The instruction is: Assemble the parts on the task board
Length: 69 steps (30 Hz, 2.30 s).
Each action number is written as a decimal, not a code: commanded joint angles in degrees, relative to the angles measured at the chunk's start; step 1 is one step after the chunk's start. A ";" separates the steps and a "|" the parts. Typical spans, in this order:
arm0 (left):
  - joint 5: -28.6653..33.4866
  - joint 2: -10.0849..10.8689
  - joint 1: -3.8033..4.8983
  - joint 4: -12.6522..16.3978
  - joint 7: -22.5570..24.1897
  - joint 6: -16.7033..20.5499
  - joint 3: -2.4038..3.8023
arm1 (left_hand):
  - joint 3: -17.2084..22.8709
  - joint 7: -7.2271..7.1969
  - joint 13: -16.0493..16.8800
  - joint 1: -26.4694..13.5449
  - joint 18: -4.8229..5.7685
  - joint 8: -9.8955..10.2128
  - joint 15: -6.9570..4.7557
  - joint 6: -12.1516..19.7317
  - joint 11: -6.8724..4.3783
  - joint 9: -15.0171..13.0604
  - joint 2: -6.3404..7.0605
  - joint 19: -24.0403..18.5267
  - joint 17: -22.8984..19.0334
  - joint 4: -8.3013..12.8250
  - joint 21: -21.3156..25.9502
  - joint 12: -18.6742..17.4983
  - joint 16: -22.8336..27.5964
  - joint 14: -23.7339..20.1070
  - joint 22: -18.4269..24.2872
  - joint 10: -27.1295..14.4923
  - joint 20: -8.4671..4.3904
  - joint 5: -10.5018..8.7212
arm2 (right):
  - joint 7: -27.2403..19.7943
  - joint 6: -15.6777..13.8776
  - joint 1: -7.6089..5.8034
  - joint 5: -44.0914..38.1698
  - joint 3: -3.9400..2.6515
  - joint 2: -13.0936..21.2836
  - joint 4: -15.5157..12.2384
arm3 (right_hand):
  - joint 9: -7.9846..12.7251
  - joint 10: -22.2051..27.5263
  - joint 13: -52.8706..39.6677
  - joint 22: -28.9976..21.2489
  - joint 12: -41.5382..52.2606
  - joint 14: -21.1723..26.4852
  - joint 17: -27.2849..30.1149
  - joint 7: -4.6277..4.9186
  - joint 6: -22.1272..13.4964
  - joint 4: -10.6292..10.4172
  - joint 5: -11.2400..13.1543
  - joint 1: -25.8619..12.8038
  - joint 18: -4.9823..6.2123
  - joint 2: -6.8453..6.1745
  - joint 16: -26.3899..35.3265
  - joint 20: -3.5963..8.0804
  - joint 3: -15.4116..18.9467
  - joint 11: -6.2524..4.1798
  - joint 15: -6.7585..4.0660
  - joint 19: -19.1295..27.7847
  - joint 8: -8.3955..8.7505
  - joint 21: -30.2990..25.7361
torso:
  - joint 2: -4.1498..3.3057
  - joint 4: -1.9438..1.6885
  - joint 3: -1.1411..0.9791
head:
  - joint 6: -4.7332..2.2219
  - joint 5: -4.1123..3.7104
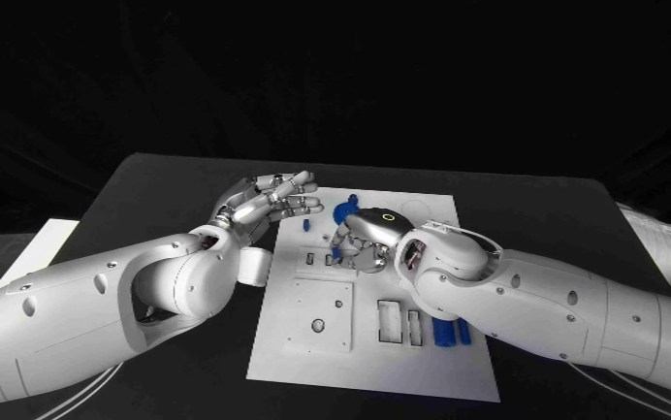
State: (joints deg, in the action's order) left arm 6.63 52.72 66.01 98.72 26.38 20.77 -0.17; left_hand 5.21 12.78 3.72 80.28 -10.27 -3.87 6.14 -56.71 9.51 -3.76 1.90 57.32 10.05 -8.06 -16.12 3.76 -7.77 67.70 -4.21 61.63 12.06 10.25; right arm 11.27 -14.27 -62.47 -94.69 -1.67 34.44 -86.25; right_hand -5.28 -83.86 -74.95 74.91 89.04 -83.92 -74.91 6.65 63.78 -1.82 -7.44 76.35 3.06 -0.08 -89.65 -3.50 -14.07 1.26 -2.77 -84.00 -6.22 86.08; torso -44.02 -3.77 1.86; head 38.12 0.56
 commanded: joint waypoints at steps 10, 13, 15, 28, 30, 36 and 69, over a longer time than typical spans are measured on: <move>-0.29 0.00 0.04 0.16 0.49 -1.36 0.04 | -0.25 0.12 -0.01 -0.28 -0.23 0.15 0.11 0.32 0.02 0.02 0.24 -0.12 0.05 0.00 0.37 -0.09 0.13 -0.14 0.07 -0.47 0.39 -0.33 | 2.85 6.78 0.60 -2.61 0.53 0.60 -0.82 | -0.63 -5.45 -14.18 4.91 -0.48 -6.03 -14.87 -1.07 1.57 -0.13 -0.17 -1.63 -0.92 -0.50 -0.26 0.52 0.07 -0.32 -0.23 -1.98 0.14 -0.43 | 0.04 -0.07 0.03 | 0.29 -0.40; -0.29 0.06 0.04 0.21 0.50 -1.41 0.04 | -0.25 0.12 -0.01 -0.28 -0.24 0.15 0.11 0.32 0.01 0.02 0.23 -0.11 0.06 0.00 0.37 -0.09 0.14 -0.13 0.07 -0.48 0.39 -0.32 | 3.16 7.23 0.62 -2.85 0.60 0.75 -1.00 | -0.63 -5.40 -14.12 4.77 -0.58 -6.02 -14.80 -1.06 1.57 -0.19 -0.17 -1.84 -0.89 -0.63 -0.23 0.51 0.15 -0.31 -0.23 -1.93 0.18 -0.50 | 0.03 0.08 0.06 | 0.33 -0.43; -0.29 0.09 0.04 0.24 0.50 -1.43 0.04 | -0.25 0.12 -0.01 -0.28 -0.24 0.15 0.11 0.32 0.01 0.02 0.23 -0.11 0.06 0.01 0.37 -0.09 0.14 -0.13 0.07 -0.48 0.39 -0.32 | 3.40 7.46 0.63 -3.03 0.64 0.88 -1.06 | -0.63 -5.38 -14.09 4.73 -0.63 -6.01 -14.77 -1.05 1.56 -0.22 -0.15 -2.00 -0.88 -0.75 -0.22 0.51 0.21 -0.30 -0.22 -1.91 0.22 -0.52 | 0.01 0.11 0.02 | 0.34 -0.40; -0.29 0.05 0.04 0.24 0.50 -1.43 0.04 | -0.25 0.12 -0.01 -0.28 -0.24 0.15 0.11 0.33 0.01 0.02 0.22 -0.11 0.06 0.01 0.38 -0.09 0.15 -0.13 0.07 -0.48 0.39 -0.32 | 5.26 5.97 0.69 -5.31 0.72 0.91 -1.26 | -0.61 -5.29 -13.99 4.57 -0.81 -5.96 -14.55 -0.96 1.43 -0.49 0.03 -2.83 -0.85 -1.19 -0.13 0.47 0.50 -0.22 -0.17 -1.85 0.47 -0.62 | -0.01 -0.11 0.01 | 0.26 -0.78; -0.29 0.04 0.04 0.25 0.48 -1.42 0.04 | -0.25 0.12 -0.01 -0.28 -0.24 0.15 0.11 0.33 0.01 0.02 0.22 -0.11 0.06 0.01 0.38 -0.09 0.15 -0.13 0.07 -0.48 0.39 -0.32 | 5.66 5.58 0.70 -5.74 0.73 0.88 -1.31 | -0.60 -5.28 -13.97 4.53 -0.84 -5.96 -14.53 -0.95 1.42 -0.52 0.05 -2.92 -0.84 -1.23 -0.12 0.47 0.53 -0.22 -0.16 -1.84 0.49 -0.64 | 0.01 -0.01 0.01 | 0.21 -0.80; -0.29 0.05 0.04 0.27 0.47 -1.43 0.04 | -0.25 0.12 -0.01 -0.28 -0.24 0.15 0.11 0.33 0.01 0.02 0.22 -0.11 0.06 0.01 0.38 -0.09 0.15 -0.13 0.07 -0.48 0.39 -0.32 | 6.33 5.03 0.73 -6.15 0.75 0.83 -1.34 | -0.48 -5.03 -13.67 4.21 -1.35 -5.89 -14.23 -0.74 0.92 -0.81 0.10 -3.67 -0.78 -1.79 0.01 0.41 0.85 -0.07 -0.07 -1.73 0.92 -0.80 | 0.02 -0.01 0.01 | 0.28 -0.71; -0.79 0.09 0.04 -0.17 -0.59 -1.67 0.04 | -0.23 0.09 -0.02 -0.20 -0.25 0.17 0.09 0.39 0.00 0.03 0.16 -0.05 0.15 0.15 0.39 -0.11 0.21 -0.04 0.08 -0.55 0.38 -0.29 | 2.69 -10.98 1.23 -7.65 0.83 2.26 -3.91 | 1.16 -1.96 -9.88 2.55 -7.44 -5.65 -13.20 1.16 -5.39 -7.97 2.01 -6.44 -0.46 -8.47 0.52 -1.06 8.77 1.70 1.48 -1.17 2.26 -1.82 | 0.07 0.03 -0.13 | 0.10 -0.74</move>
State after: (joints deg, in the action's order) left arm 6.59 52.86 66.01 98.61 26.10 20.35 -0.17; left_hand 5.21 12.78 3.72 80.28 -10.27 -3.87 6.14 -56.71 9.51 -3.77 1.90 57.31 10.11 -8.06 -15.85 3.76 -7.77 67.70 -4.16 61.63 12.06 10.25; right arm 15.48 -18.90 -61.28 -101.08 -0.80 36.48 -89.63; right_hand -4.07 -84.04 -74.90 74.91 81.97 -84.12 -74.93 8.10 58.41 -9.64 -5.52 69.98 3.05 -8.15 -89.42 -4.33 -5.47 2.47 -1.74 -84.00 -3.73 84.54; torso -43.98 -3.74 1.78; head 38.19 -0.12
